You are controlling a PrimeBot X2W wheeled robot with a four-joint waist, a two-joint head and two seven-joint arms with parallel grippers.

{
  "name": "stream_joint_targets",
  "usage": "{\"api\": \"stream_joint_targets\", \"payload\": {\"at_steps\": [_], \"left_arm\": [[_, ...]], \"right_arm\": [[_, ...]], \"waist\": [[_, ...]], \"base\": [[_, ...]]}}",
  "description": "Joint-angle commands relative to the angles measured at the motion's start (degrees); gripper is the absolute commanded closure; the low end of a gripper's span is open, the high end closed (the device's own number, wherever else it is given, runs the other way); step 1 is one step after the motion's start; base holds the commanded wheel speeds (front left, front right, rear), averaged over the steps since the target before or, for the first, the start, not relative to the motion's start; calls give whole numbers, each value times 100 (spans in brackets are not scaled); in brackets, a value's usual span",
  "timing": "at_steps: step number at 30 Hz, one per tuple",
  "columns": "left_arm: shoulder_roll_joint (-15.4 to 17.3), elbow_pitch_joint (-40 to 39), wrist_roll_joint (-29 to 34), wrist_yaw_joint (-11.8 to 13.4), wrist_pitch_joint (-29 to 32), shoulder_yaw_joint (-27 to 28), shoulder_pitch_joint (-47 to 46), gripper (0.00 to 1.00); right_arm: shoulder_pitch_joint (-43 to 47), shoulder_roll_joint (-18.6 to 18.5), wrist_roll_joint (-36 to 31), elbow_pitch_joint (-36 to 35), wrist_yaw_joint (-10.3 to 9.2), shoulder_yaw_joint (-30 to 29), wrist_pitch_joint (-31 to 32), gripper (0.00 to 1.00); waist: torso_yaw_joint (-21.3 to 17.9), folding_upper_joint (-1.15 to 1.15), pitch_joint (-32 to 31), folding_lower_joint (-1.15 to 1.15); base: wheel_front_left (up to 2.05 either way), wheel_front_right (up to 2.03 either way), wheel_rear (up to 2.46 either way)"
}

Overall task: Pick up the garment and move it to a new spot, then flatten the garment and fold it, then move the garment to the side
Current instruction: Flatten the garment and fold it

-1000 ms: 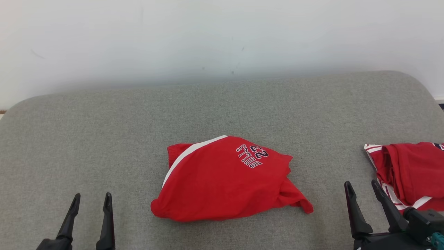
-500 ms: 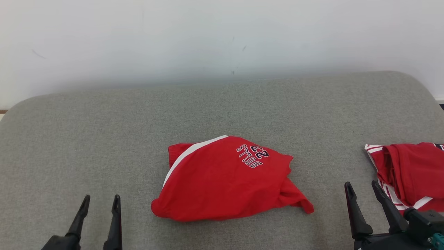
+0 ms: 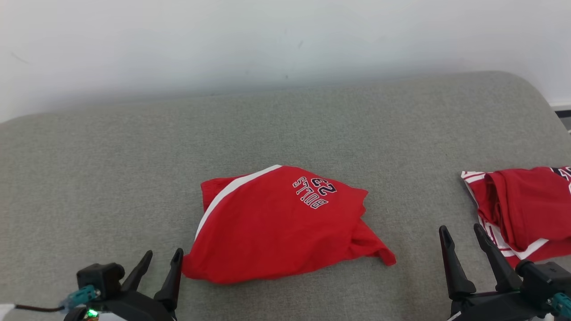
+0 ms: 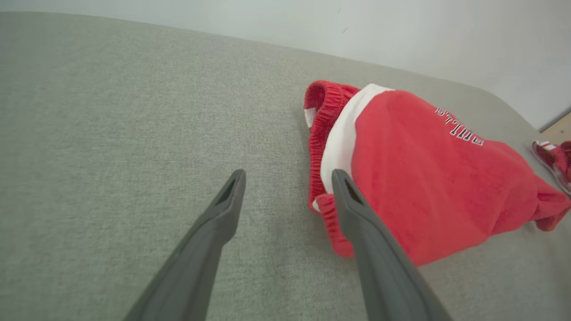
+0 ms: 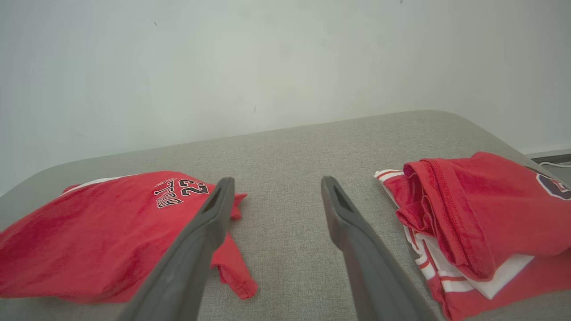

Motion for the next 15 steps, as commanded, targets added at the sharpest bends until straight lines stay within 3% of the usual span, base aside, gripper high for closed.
{"api": "stream_joint_targets", "payload": {"at_steps": [1,14,15], "left_arm": [[-3,102,-149,-32,18,43,-67,0],[-154,714,-846,-563,730,-119,-342,0],[-177,742,-908,-606,842,-166,-338,5]], "right_arm": [[-48,-32,31,22,-4,-9,-42,0],[-171,-8,92,154,-4,-43,-164,0],[-192,-2,97,173,-4,-38,-184,0]], "waist": [[-86,0,86,0],[-250,0,318,0],[-252,0,334,0]], "base": [[0,0,0],[0,0,0],[0,0,0]]}}
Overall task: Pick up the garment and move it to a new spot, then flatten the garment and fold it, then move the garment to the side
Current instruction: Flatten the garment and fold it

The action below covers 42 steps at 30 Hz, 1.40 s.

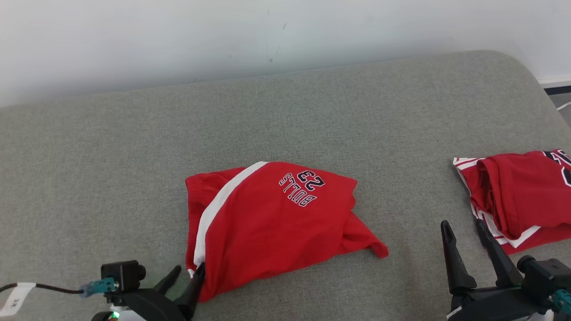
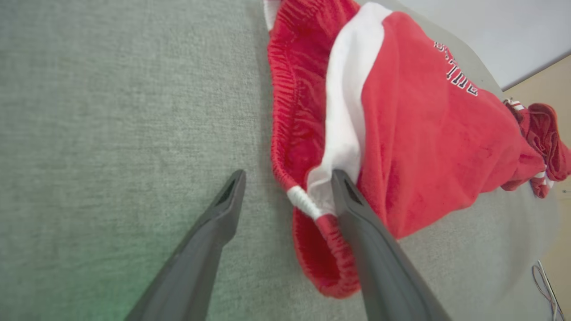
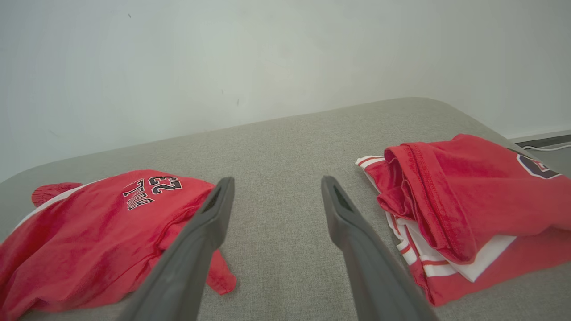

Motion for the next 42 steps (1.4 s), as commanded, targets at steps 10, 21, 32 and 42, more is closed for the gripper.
{"api": "stream_joint_targets", "payload": {"at_steps": [10,21,32,42], "left_arm": [[51,-112,238,67,-279,-33,-164,100],[286,-603,1449,654,-1680,198,-1325,100],[197,-1123,1968,901,-1859,-238,-1240,100],[117,-1203,1553,967,-1470,-563,114,100]], "right_arm": [[-93,42,57,51,-4,-21,-62,0],[-217,73,55,113,-4,11,-101,0],[-201,112,69,145,-4,-69,-157,0],[-236,83,60,109,-4,-150,-155,0]], "waist": [[-13,-1,61,-1],[-71,-1,74,-1],[-166,-1,198,-1],[87,-1,382,-1]], "base": [[0,0,0],[0,0,0],[0,0,0],[0,0,0]]}}
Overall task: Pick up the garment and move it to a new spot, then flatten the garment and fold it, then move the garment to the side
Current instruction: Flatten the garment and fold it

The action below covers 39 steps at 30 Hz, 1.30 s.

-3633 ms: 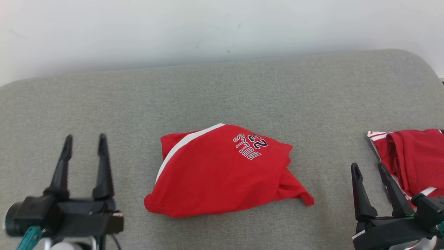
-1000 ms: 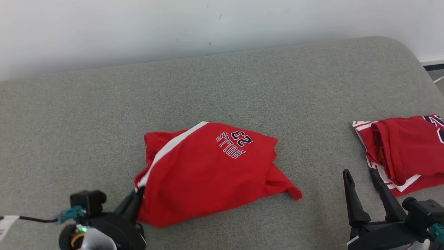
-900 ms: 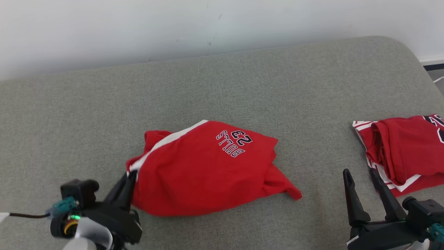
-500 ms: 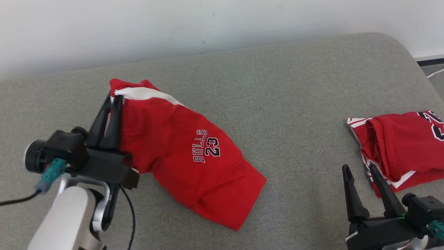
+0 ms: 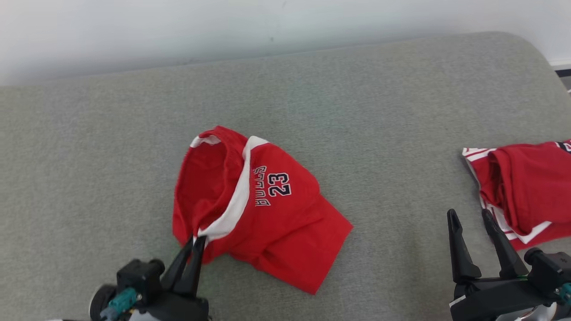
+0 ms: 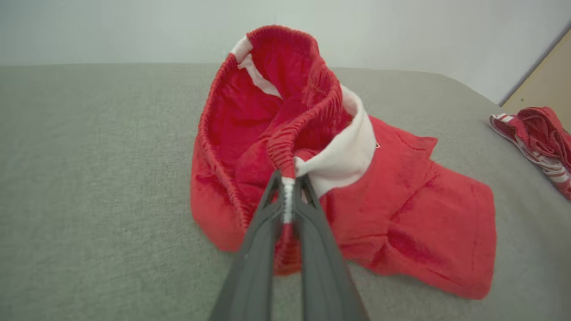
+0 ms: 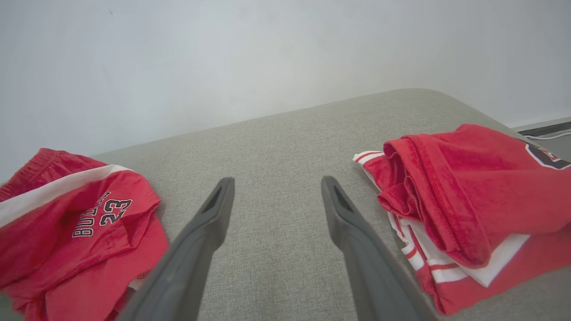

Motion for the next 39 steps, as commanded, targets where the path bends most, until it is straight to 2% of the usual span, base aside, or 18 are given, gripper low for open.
{"api": "stream_joint_targets", "payload": {"at_steps": [1,9,10,11,12,16,22,27,34,39], "left_arm": [[32,41,-129,3,21,22,173,100],[101,149,-423,-97,103,66,523,100],[100,162,-427,-79,57,91,527,70],[94,173,-455,-77,49,96,535,22],[85,162,-461,-65,-5,118,532,0],[161,75,-404,10,-84,206,556,0],[315,-332,-285,248,-305,468,563,0],[311,-760,-28,503,-678,652,385,0],[208,-713,87,637,-923,779,248,0],[204,-568,184,608,-1039,923,331,0]], "right_arm": [[-42,-40,5,-17,-4,11,3,0],[-45,-90,21,-3,-4,-4,68,0],[-42,-92,25,2,-4,-4,80,0],[-38,-94,29,1,-4,3,86,0],[-27,-96,31,2,-4,8,89,0],[24,-106,39,-18,-4,-13,119,0],[76,-112,-4,-45,-4,-106,125,0],[70,-99,-46,-22,-4,-139,147,0],[2,-97,-73,23,-4,-90,179,0],[23,-97,-79,61,-4,-47,165,0]], "waist": [[112,-1,56,0],[317,-1,2,0],[325,-1,-20,0],[332,-1,-42,0],[336,-1,-66,0],[348,-1,-170,0],[371,-1,-335,0],[414,-1,-499,0],[417,-1,-622,0],[393,-1,-684,0]], "base": [[0,0,0],[0,0,0],[0,0,0],[0,0,0],[0,0,0],[0,0,0],[0,0,0],[0,0,0],[0,0,0],[0,0,0]]}}
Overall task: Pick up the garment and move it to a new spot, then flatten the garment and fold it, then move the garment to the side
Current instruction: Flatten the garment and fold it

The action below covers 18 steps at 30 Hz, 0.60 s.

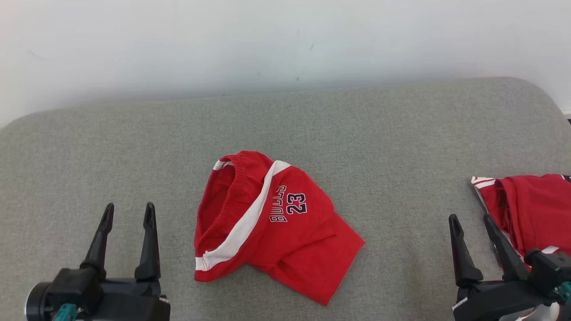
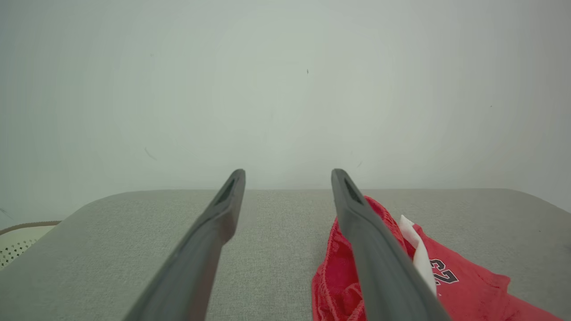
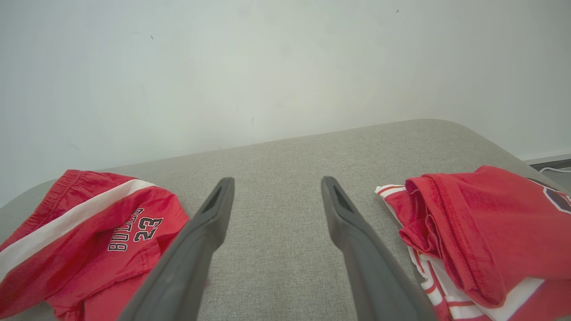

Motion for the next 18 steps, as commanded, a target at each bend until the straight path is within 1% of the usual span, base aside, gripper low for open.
{"api": "stream_joint_targets", "payload": {"at_steps": [1,3,9,18], "left_arm": [[63,48,113,-31,-32,2,80,0],[89,104,182,-50,-41,-20,169,0],[160,115,294,5,-22,-116,430,0],[180,107,291,-9,45,-184,354,0]], "right_arm": [[28,-13,-25,15,-4,11,-35,0],[76,-3,-30,37,-4,27,-37,0],[204,-15,-64,78,-4,57,33,0],[172,-55,-79,48,-4,79,82,0]], "waist": [[-13,0,-18,1],[-28,0,-45,1],[9,0,-94,1],[127,0,-82,1]], "base": [[0,0,0],[0,0,0],[0,0,0],[0,0,0]]}}
